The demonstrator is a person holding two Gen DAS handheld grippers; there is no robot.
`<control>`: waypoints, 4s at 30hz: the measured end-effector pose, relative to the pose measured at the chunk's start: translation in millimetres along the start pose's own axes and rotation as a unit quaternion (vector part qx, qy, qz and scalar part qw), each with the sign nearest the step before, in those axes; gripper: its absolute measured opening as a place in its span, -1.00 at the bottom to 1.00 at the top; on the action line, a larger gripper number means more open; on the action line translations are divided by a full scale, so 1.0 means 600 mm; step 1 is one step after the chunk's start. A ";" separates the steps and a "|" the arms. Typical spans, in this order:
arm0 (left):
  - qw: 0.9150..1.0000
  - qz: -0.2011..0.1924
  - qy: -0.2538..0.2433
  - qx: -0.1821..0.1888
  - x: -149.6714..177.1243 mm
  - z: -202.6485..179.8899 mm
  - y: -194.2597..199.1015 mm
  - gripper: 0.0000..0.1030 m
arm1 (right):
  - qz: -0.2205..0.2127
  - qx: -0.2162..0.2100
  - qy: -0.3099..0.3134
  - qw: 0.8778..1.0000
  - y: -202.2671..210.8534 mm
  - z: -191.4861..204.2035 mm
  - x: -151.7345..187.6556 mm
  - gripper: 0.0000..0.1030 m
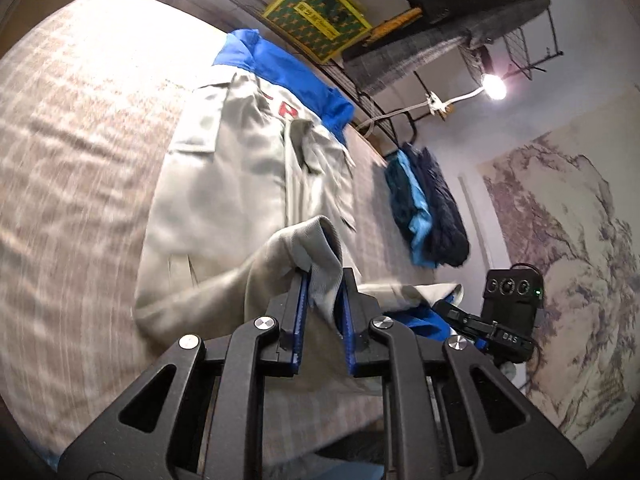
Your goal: Fold large clothes
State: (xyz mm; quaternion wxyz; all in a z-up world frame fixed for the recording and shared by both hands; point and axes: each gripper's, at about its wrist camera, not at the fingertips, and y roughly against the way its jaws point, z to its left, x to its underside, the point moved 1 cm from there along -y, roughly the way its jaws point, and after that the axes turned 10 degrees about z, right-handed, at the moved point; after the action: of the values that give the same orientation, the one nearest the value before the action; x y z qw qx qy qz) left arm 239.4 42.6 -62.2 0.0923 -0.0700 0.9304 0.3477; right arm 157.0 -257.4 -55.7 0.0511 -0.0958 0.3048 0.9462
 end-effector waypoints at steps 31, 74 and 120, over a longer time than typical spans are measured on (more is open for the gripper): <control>0.992 0.079 -0.061 -0.074 0.004 0.124 -0.108 -0.32 | -0.005 0.078 -0.057 0.995 -0.002 -0.167 0.020 -0.10; 0.986 -0.027 -0.057 -0.154 0.087 0.134 -0.062 -0.90 | 0.008 0.206 0.032 0.978 -0.081 -0.113 0.004 -0.89; 0.949 -0.076 -0.193 -0.239 -0.262 0.023 -0.051 -0.53 | -0.079 0.317 0.132 0.936 0.027 -0.063 -0.231 -0.55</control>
State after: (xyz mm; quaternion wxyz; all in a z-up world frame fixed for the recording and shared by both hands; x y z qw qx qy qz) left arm 400.0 39.0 -57.0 0.2771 -0.0917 0.7764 0.5586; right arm 295.7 -298.3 -47.0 0.1125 -0.2220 0.5846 0.7722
